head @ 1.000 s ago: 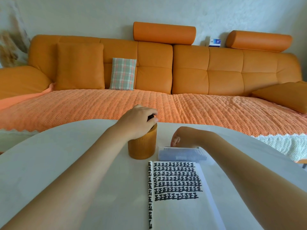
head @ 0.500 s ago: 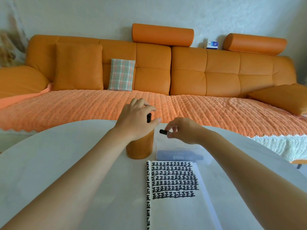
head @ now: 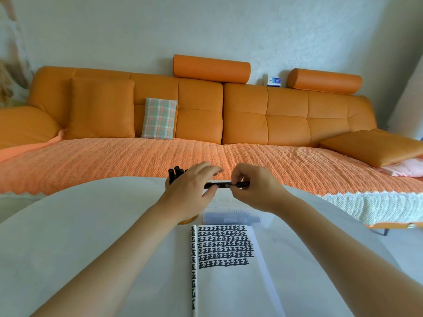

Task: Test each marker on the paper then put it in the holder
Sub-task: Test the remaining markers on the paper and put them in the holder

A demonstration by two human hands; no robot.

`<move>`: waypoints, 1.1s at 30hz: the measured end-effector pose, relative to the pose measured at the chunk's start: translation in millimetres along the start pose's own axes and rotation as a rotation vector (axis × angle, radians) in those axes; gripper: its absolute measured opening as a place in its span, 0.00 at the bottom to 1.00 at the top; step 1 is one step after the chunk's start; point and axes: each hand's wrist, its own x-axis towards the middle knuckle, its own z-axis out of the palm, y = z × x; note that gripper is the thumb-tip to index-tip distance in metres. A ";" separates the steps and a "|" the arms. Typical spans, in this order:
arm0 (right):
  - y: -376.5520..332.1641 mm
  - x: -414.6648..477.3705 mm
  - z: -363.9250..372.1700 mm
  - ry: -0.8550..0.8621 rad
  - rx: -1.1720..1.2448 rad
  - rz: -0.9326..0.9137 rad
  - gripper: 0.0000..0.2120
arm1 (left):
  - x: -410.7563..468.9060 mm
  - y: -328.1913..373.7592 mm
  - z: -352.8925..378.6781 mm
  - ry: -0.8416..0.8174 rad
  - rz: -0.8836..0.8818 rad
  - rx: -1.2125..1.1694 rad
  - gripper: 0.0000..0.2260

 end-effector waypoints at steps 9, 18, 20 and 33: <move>0.2 -45.2 2.3 -0.097 0.004 0.163 0.12 | -24.1 14.9 -1.6 -0.114 -0.007 0.045 0.10; -13.5 -66.6 31.8 -0.200 -0.138 -0.038 0.13 | -58.2 27.1 -1.2 -0.128 -0.031 -0.016 0.11; -13.0 -65.0 39.0 -0.215 -0.224 -0.104 0.14 | -71.6 22.8 0.9 -0.130 -0.048 0.000 0.08; -10.6 -64.3 59.2 -0.097 -0.425 -0.327 0.16 | -82.8 7.2 -0.9 -0.325 -0.273 -0.217 0.12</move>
